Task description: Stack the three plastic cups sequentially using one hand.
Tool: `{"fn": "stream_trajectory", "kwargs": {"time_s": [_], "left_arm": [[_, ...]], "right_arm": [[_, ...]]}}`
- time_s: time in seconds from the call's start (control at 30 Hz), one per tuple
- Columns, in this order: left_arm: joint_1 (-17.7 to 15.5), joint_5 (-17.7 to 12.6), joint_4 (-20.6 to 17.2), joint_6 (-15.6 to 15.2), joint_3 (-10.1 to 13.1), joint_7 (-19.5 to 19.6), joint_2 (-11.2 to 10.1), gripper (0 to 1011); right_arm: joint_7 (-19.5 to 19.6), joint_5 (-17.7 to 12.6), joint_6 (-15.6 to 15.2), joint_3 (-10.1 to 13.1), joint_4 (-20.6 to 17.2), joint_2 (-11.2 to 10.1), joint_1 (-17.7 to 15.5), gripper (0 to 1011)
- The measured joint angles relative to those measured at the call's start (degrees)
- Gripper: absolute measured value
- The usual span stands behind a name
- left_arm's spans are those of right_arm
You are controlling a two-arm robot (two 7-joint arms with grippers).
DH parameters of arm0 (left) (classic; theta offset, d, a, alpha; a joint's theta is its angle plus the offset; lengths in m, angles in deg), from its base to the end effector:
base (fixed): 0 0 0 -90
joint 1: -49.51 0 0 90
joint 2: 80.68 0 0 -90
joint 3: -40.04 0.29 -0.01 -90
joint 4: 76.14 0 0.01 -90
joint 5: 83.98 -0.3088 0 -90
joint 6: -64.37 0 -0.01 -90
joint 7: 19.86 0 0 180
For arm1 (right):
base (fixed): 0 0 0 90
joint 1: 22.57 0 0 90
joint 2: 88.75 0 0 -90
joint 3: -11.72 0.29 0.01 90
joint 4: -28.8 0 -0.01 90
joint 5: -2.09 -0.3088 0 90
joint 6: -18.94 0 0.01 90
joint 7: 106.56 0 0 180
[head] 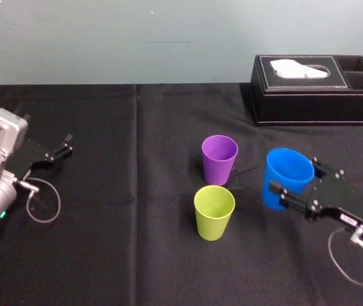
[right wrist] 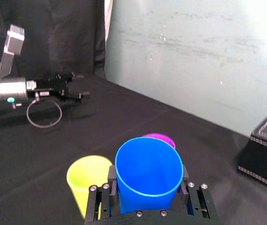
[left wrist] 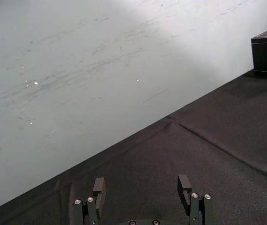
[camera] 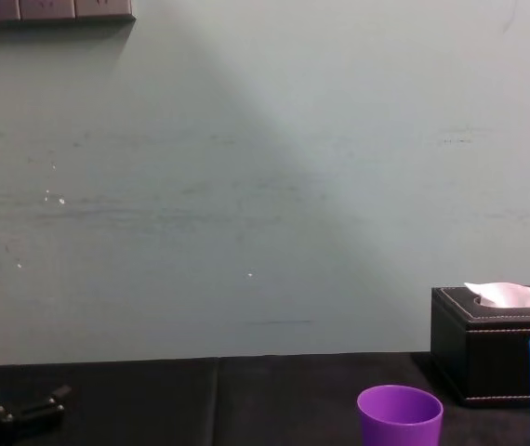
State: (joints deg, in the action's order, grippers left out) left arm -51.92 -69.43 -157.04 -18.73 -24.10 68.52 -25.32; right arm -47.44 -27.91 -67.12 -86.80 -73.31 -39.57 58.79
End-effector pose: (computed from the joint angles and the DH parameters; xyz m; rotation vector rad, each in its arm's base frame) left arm 0.3581 0.0827 -0.3023 0.3045 -0.2849 1.2480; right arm 0.2854 -0.1158 -0.2527 -0.1259 -0.0771 -0.7694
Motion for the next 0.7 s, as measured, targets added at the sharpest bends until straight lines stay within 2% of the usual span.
{"fn": "stream_trajectory", "kwargs": {"time_s": [0.1,0.33,0.43,0.5,0.53,0.63,0.7], "left_arm": [[0.0,0.0,0.0,0.0,0.0,0.0,0.0,1012],[0.0,0.0,0.0,0.0,0.0,0.0,0.0,1012],[0.0,0.0,0.0,0.0,0.0,0.0,0.0,1011],[0.0,0.0,0.0,0.0,0.0,0.0,0.0,1011],[0.0,0.0,0.0,0.0,0.0,0.0,0.0,1011],[0.0,0.0,0.0,0.0,0.0,0.0,0.0,1011],[0.0,0.0,0.0,0.0,0.0,0.0,0.0,1011]], "right_arm": [[0.21,0.06,-1.22,-0.4,-0.68,-0.01,1.64,738],[1.13,1.59,-4.91,-3.6,-0.21,1.33,8.6,738],[1.35,2.17,-6.52,-5.46,1.44,2.51,12.23,738],[1.35,2.74,-7.72,-7.45,3.44,3.86,15.91,738],[1.35,2.74,-7.72,-7.45,3.44,3.86,15.91,738],[1.27,3.34,-8.68,-9.6,6.03,5.47,19.74,738],[1.11,3.56,-8.92,-10.39,7.05,6.11,21.1,738]]}}
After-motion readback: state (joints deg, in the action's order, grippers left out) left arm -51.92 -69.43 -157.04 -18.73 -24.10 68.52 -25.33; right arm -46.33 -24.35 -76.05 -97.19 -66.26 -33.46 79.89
